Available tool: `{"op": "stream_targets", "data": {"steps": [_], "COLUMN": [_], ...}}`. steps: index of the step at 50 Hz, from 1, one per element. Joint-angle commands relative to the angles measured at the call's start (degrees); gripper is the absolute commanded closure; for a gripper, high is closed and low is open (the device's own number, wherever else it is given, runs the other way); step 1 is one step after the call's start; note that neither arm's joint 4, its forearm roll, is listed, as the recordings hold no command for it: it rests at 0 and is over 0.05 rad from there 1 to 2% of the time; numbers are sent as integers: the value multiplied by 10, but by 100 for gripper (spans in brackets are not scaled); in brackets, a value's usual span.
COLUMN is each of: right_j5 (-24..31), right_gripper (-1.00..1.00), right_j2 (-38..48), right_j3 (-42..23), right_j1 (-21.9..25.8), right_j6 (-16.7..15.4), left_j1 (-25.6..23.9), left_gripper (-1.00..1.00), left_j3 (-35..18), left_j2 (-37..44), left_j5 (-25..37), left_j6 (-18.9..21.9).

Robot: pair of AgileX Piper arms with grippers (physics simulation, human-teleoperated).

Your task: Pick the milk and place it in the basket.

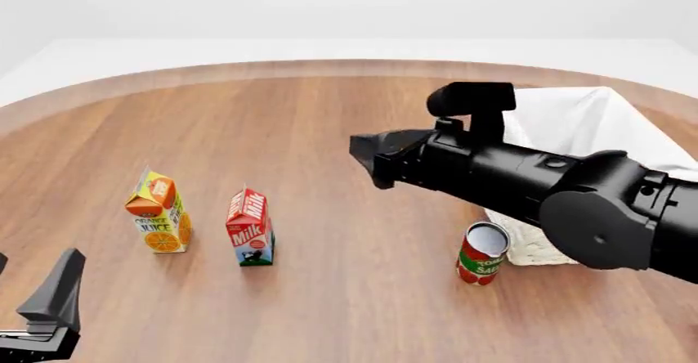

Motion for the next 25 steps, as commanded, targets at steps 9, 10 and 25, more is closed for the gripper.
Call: {"op": "stream_targets", "data": {"steps": [9, 10, 25], "right_j5": [14, 13, 14], "right_gripper": [-100, -100, -100], "right_j2": [73, 79, 124], "right_j3": [-60, -63, -93], "right_j1": [25, 25, 30], "right_j6": [59, 63, 108], "left_j1": [0, 0, 0], "left_gripper": [-100, -100, -100], "left_j3": [0, 0, 0], "left_j2": [0, 0, 0], "left_j5": [0, 0, 0], "left_j6": [0, 0, 0]}}
